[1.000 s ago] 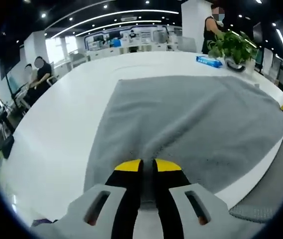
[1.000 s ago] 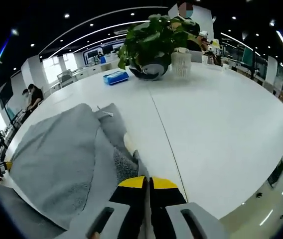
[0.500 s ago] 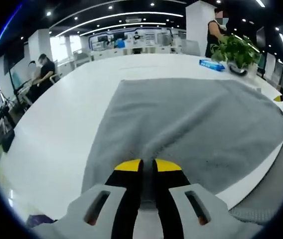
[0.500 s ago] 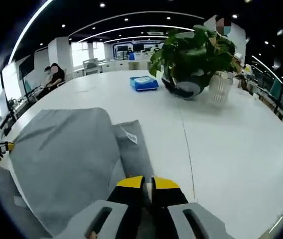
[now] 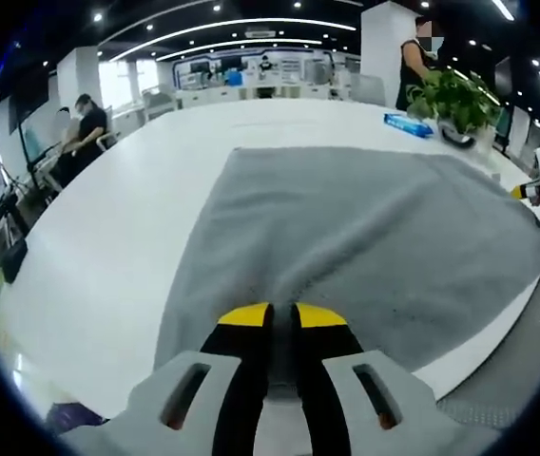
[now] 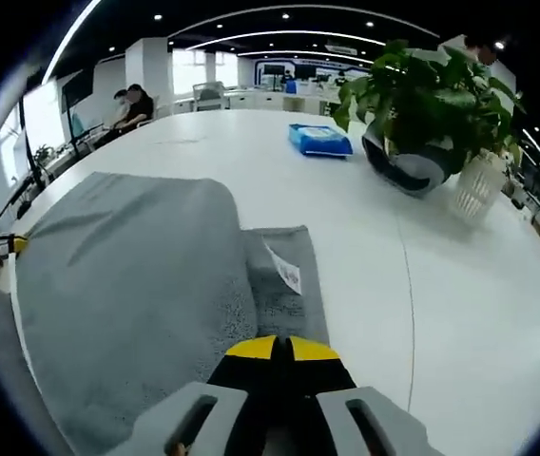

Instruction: Open the folded towel by lifting each exposed corner and separating the folded layers until the towel lies flat within the target outline without major curled edges

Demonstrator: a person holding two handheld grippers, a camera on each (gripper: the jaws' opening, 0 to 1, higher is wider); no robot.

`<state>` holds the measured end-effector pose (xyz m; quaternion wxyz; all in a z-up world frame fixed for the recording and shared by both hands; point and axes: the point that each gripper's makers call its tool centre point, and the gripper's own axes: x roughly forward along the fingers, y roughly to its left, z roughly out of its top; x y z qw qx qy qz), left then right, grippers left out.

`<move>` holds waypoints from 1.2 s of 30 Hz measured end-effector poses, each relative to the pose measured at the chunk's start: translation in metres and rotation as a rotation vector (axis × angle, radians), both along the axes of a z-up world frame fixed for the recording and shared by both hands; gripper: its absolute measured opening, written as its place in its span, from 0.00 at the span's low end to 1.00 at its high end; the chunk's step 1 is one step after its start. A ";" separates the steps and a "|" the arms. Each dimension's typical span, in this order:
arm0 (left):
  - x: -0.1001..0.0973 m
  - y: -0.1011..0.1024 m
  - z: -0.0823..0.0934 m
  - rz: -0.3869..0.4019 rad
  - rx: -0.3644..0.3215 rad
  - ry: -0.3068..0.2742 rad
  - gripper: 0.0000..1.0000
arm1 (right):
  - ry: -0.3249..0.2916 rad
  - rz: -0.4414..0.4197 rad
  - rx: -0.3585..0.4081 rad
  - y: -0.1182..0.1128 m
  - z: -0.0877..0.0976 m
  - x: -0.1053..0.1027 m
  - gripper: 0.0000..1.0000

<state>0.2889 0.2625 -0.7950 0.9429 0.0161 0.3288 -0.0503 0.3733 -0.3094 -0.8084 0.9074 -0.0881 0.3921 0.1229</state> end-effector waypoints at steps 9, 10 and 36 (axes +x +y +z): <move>0.002 -0.001 0.000 -0.008 0.019 0.034 0.08 | -0.031 -0.071 0.023 -0.018 0.001 0.017 0.00; 0.002 -0.001 -0.001 -0.009 0.020 0.039 0.08 | -0.034 -0.083 0.022 -0.021 0.001 0.018 0.00; 0.004 0.004 -0.006 0.017 0.009 0.062 0.10 | -0.074 -0.201 -0.035 -0.063 0.006 0.024 0.00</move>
